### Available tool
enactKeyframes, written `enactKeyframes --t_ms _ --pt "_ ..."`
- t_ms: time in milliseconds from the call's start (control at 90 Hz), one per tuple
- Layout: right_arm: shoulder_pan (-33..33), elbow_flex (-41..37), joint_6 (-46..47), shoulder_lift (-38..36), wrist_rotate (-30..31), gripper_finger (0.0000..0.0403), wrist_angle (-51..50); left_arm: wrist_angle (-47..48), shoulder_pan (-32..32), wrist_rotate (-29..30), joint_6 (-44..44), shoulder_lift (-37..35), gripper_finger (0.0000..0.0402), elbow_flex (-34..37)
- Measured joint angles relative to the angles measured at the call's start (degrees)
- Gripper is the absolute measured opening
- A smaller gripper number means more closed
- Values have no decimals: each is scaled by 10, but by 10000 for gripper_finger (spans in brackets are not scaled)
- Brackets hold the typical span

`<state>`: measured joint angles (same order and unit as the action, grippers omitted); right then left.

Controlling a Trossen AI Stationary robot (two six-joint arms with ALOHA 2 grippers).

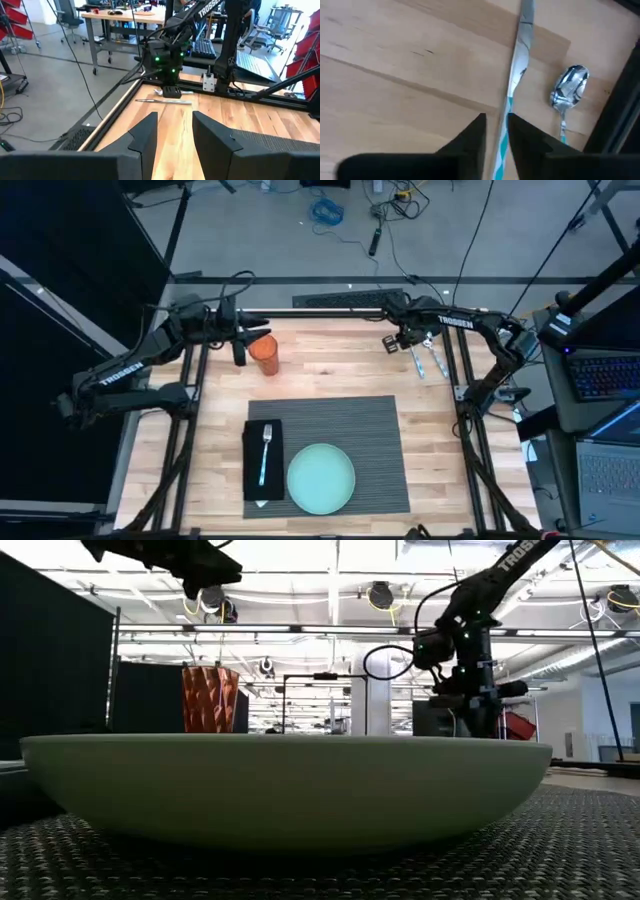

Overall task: Set table place
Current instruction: Put the white knife on the gray table mat

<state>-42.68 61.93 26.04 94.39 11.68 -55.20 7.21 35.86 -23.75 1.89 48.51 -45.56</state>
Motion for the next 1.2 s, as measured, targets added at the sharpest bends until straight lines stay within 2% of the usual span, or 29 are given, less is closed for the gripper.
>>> enactKeyframes --t_ms 156,311,533,733,1200 --pt "1 0 -1 0 0 147 -10 -3 0 0 2 0 105 0" --pt "1 0 -1 0 0 171 -12 -2 0 0 2 0 105 0" --pt "-4 -33 -1 0 -1 169 2 -2 0 0 4 0 105 0" --pt "-13 -78 -1 0 -26 167 32 -2 0 0 15 0 105 0" --pt "-32 -121 -9 -1 -44 166 63 0 0 0 16 0 105 0"
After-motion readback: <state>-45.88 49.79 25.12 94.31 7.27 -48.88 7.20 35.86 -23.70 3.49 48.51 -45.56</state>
